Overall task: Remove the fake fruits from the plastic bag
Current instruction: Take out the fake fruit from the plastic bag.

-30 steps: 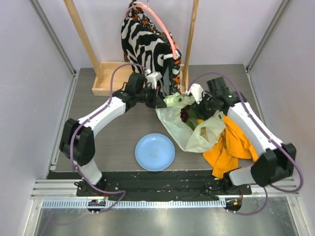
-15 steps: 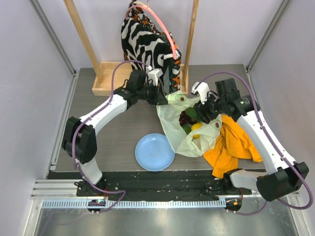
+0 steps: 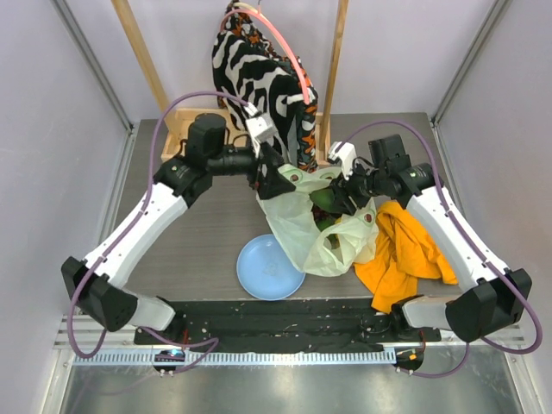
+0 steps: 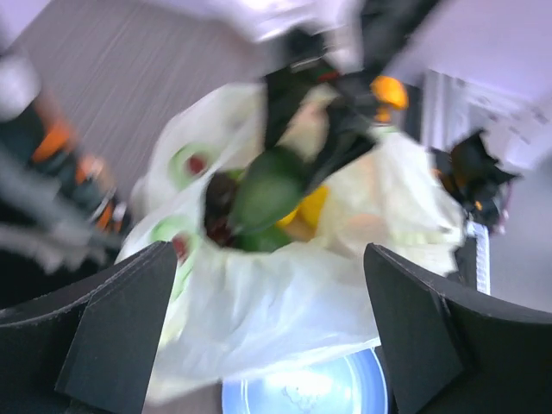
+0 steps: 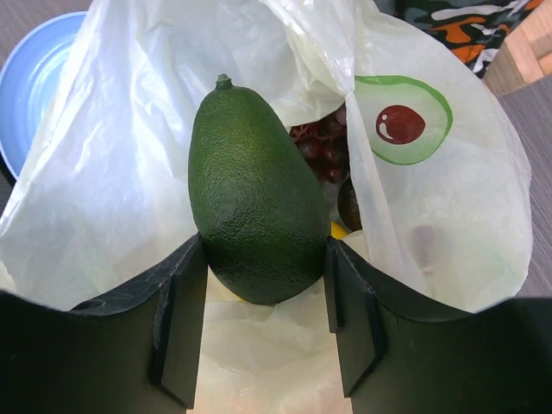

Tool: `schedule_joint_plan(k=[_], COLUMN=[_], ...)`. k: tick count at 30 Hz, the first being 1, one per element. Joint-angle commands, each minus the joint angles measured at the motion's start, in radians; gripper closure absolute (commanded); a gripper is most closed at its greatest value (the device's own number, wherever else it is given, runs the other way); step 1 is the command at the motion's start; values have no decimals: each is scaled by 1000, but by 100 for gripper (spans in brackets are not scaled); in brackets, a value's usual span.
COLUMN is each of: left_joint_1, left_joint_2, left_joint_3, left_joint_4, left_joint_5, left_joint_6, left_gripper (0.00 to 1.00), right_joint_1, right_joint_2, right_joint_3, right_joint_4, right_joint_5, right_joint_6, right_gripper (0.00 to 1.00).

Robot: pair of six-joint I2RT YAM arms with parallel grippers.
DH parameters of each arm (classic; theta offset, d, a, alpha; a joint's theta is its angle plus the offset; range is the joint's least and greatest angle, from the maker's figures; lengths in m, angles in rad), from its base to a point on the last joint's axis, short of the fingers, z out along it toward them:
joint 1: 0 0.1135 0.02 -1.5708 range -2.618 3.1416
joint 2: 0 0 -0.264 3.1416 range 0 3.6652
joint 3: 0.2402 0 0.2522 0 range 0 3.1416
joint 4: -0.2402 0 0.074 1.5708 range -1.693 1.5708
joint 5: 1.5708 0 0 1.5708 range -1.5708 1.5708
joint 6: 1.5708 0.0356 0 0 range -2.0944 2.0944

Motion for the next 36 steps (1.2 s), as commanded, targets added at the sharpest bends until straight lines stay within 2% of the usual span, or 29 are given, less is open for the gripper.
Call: schedule_joint_plan(k=[1, 7, 10, 15, 22, 23, 24, 25, 26, 27, 29, 33, 35, 36], left_joint_1=[-84, -170, -216, -227, -229, -227, -227, -229, -229, -226, -208, -102, -62, -51], left_joint_2=[110, 255, 273, 299, 301, 300, 301, 303, 300, 280, 243, 94, 24, 10], left_joint_3=[64, 145, 112, 73, 90, 98, 106, 113, 116, 101, 80, 26, 63, 79], left_joint_4=[-26, -93, -81, 29, 49, 43, 13, -6, -21, -34, -52, -95, -200, -336], left_joint_5=[86, 97, -21, -60, -34, -23, -12, -3, -4, -10, -33, 25, 32, 32], left_joint_6=[222, 357, 455, 383, 320, 316, 317, 314, 311, 296, 290, 222, 273, 309], left_gripper=[7, 10, 12, 14, 40, 47, 71, 83, 95, 100, 100, 100, 100, 100], right_joint_1=[5, 4, 3, 4, 4, 4, 4, 2, 3, 4, 4, 0, -4, -6], right_joint_2=[-43, -64, -73, -92, -92, -90, -89, -87, -87, -92, -93, -80, -66, -58], right_joint_3=[18, 29, 32, 7, -34, -36, -36, -36, -37, -39, -49, -109, -152, -161], right_joint_4=[19, -16, -22, -16, -5, -2, 4, 7, 8, -1, -34, -130, -127, -108], right_joint_5=[-83, -90, -104, -135, -144, -146, -137, -124, -108, -85, -49, -17, 8, 20], right_joint_6=[9, 11, 26, 54, 41, 44, 53, 58, 64, 60, 19, -57, -74, -74], right_gripper=[67, 67, 68, 68, 67, 66, 64, 56, 43, 38, 32, 30, 30, 30])
